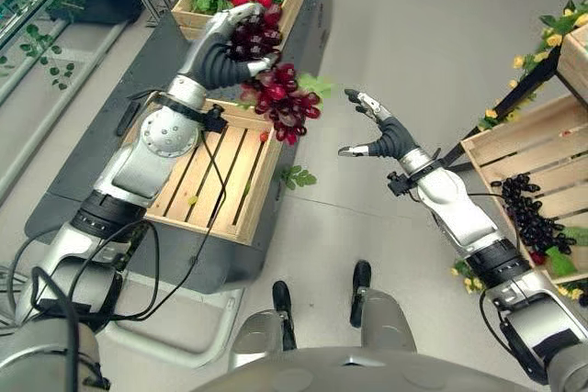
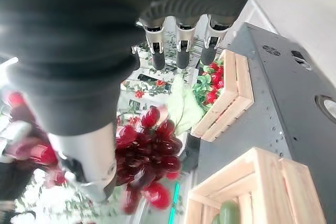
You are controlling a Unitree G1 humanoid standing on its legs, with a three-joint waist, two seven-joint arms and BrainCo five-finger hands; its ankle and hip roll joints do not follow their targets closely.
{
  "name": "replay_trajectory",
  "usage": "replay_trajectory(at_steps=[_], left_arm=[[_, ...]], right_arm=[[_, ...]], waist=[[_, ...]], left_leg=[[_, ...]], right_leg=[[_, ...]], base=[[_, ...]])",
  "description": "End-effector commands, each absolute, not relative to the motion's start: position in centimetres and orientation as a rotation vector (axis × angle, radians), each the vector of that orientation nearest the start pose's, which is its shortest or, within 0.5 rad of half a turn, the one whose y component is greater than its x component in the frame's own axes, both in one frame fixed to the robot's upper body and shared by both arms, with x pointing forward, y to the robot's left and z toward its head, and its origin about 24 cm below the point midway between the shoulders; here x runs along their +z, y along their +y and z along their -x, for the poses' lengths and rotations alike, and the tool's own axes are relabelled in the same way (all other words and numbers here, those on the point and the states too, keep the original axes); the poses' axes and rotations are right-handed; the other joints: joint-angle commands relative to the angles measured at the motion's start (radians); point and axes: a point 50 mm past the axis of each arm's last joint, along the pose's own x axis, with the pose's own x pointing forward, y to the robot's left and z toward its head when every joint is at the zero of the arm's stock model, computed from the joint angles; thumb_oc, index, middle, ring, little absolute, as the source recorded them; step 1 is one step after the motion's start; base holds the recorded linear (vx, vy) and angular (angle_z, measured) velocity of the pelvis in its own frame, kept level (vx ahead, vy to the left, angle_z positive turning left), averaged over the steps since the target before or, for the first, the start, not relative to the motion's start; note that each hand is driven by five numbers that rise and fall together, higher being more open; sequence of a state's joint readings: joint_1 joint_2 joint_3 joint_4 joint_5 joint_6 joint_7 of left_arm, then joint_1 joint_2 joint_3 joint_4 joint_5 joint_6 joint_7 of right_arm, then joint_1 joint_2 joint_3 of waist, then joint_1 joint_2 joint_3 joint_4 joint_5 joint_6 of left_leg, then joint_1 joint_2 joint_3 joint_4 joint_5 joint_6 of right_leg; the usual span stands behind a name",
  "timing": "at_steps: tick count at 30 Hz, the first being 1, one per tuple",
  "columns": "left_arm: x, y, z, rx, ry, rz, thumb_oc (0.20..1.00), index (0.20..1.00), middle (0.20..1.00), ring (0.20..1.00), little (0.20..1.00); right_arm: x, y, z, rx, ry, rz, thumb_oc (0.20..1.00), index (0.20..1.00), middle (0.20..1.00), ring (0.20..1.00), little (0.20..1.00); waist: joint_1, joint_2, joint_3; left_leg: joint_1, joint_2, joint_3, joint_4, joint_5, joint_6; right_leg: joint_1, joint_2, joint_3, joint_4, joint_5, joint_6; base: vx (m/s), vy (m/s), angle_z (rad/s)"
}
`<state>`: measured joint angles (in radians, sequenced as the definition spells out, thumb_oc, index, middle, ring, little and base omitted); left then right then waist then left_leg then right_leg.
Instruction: Pick up the fruits from the basket on one side to the basket on the other side
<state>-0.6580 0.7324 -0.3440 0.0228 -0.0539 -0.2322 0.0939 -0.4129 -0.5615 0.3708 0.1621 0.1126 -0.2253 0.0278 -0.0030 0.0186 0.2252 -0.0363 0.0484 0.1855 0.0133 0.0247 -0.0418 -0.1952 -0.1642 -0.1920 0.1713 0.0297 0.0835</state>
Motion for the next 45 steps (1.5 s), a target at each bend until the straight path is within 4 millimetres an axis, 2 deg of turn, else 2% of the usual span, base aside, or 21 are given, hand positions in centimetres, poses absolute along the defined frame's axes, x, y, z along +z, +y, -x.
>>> replay_trajectory(at_steps=[1, 3, 7, 18, 22, 28, 34, 45], left_arm=[[27.1, 13.6, -30.1, -0.430, -0.923, -0.587, 0.200, 0.200, 0.200, 0.200, 0.200], [26.7, 13.3, -30.1, -0.504, -0.881, -0.566, 0.200, 0.200, 0.200, 0.200, 0.200], [26.1, 12.9, -30.0, -0.614, -0.823, -0.564, 0.200, 0.200, 0.200, 0.200, 0.200], [25.5, 13.6, -29.5, -0.646, -0.788, -0.572, 0.200, 0.200, 0.200, 0.200, 0.200], [25.8, 13.1, -29.0, -0.697, -0.789, -0.554, 0.200, 0.200, 0.200, 0.200, 0.200], [26.9, 12.5, -28.6, -0.766, -0.796, -0.590, 0.200, 0.200, 0.200, 0.200, 0.200], [27.5, 12.5, -28.8, -0.747, -0.818, -0.570, 0.200, 0.200, 0.200, 0.200, 0.200], [28.1, 11.6, -28.8, -0.763, -0.864, -0.526, 0.200, 0.200, 0.200, 0.200, 0.200]], right_arm=[[16.2, -13.6, -31.5, 0.464, -0.502, 0.433, 1.000, 1.000, 1.000, 1.000, 1.000], [17.4, -12.8, -31.9, 0.505, -0.518, 0.367, 1.000, 1.000, 1.000, 1.000, 1.000], [18.1, -12.6, -32.0, 0.569, -0.494, 0.264, 1.000, 1.000, 1.000, 1.000, 1.000], [18.9, -12.9, -31.3, 0.634, -0.486, 0.069, 1.000, 1.000, 1.000, 1.000, 1.000], [16.9, -11.9, -31.5, 0.725, -0.318, -0.222, 1.000, 1.000, 1.000, 1.000, 1.000], [15.7, -11.8, -30.3, 0.891, -0.147, -0.250, 1.000, 1.000, 1.000, 1.000, 1.000], [14.5, -11.8, -28.9, 0.945, -0.077, -0.318, 1.000, 1.000, 1.000, 1.000, 1.000], [12.7, -10.8, -27.8, 1.006, 0.005, -0.352, 1.000, 1.000, 1.000, 1.000, 1.000]], waist=[[0.017, -0.018, -0.078], [0.016, -0.028, -0.104], [0.008, -0.046, -0.131], [-0.007, -0.056, -0.176], [-0.010, -0.061, -0.186], [-0.018, -0.069, -0.194], [-0.022, -0.068, -0.189], [-0.031, -0.064, -0.187]], left_leg=[[0.031, -0.045, -0.029, -0.017, -0.070, 0.024], [0.053, -0.034, -0.010, -0.042, -0.059, 0.017], [0.087, -0.019, -0.005, -0.052, -0.054, 0.005], [0.141, 0.020, 0.011, -0.079, -0.037, -0.023], [0.152, 0.028, 0.015, -0.081, -0.034, -0.030], [0.153, 0.031, 0.016, -0.083, -0.031, -0.037], [0.148, 0.029, 0.014, -0.083, -0.030, -0.037], [0.147, 0.026, 0.015, -0.084, -0.034, -0.034]], right_leg=[[0.095, -0.060, 0.034, -0.046, 0.014, 0.135], [0.117, -0.051, 0.030, -0.085, 0.021, 0.130], [0.157, -0.030, 0.034, -0.108, 0.018, 0.120], [0.221, 0.002, 0.019, -0.149, 0.008, 0.106], [0.234, 0.008, 0.025, -0.156, 0.006, 0.103], [0.240, 0.012, 0.029, -0.158, 0.008, 0.103], [0.237, 0.005, 0.028, -0.155, 0.012, 0.107], [0.232, 0.001, 0.034, -0.155, 0.014, 0.110]], base=[[0.11, -0.072, -0.16], [0.11, -0.075, -0.26], [0.09, -0.091, -0.27], [0.05, -0.050, 0.01], [0.01, -0.011, -0.01], [0.01, -0.003, -0.06], [0.00, 0.000, 0.00], [0.00, 0.000, 0.00]])
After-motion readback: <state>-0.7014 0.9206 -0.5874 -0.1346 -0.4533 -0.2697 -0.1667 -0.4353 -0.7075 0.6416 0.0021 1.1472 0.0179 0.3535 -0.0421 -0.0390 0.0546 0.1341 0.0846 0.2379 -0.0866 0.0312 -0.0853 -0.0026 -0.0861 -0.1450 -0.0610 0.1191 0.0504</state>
